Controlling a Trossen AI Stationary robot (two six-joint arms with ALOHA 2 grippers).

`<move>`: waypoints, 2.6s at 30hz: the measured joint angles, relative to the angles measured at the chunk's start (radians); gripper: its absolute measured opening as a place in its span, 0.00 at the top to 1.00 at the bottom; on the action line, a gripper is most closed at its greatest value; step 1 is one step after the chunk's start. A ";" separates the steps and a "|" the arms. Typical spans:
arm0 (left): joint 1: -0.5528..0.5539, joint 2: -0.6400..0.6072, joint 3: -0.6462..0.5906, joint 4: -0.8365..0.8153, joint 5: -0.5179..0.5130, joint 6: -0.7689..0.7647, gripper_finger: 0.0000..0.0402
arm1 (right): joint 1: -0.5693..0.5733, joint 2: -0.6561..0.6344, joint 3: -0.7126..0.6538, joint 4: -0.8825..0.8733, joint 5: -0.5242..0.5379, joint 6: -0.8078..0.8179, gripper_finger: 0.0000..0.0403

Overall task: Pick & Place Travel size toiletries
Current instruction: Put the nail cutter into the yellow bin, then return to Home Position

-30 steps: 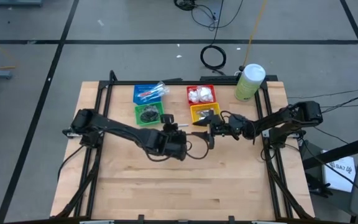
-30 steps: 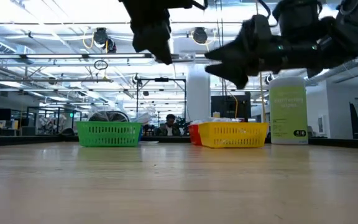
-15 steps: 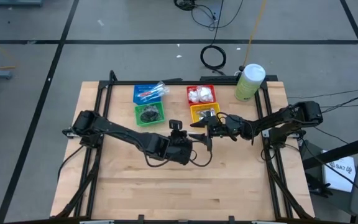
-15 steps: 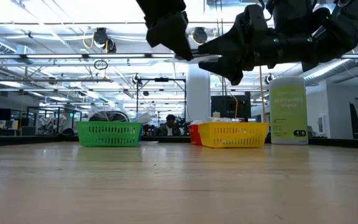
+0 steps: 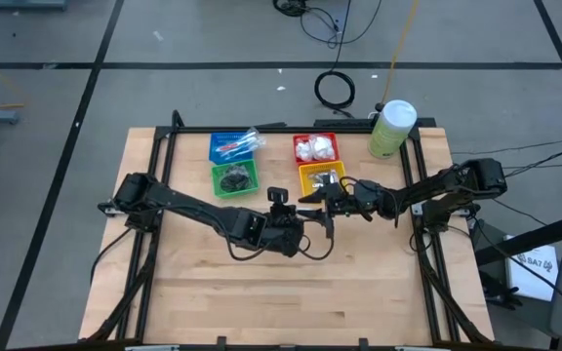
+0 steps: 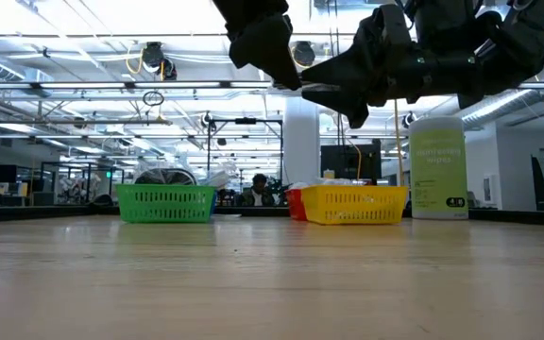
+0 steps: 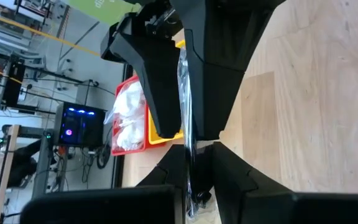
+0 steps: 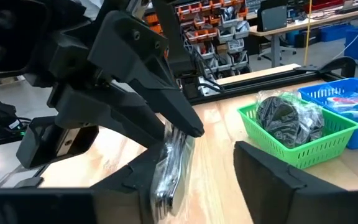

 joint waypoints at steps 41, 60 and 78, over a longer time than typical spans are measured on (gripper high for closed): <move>-0.090 -0.453 -0.197 0.106 0.390 -0.108 0.15 | -0.139 0.001 -0.094 -0.009 -0.026 -0.013 0.96; -0.133 -1.095 -0.960 0.581 0.268 -0.256 0.14 | -0.279 0.000 -0.252 0.032 0.293 0.078 0.82; -0.124 -1.107 -0.978 0.582 0.277 -0.392 0.14 | -0.278 0.000 -0.253 0.187 0.230 0.109 0.52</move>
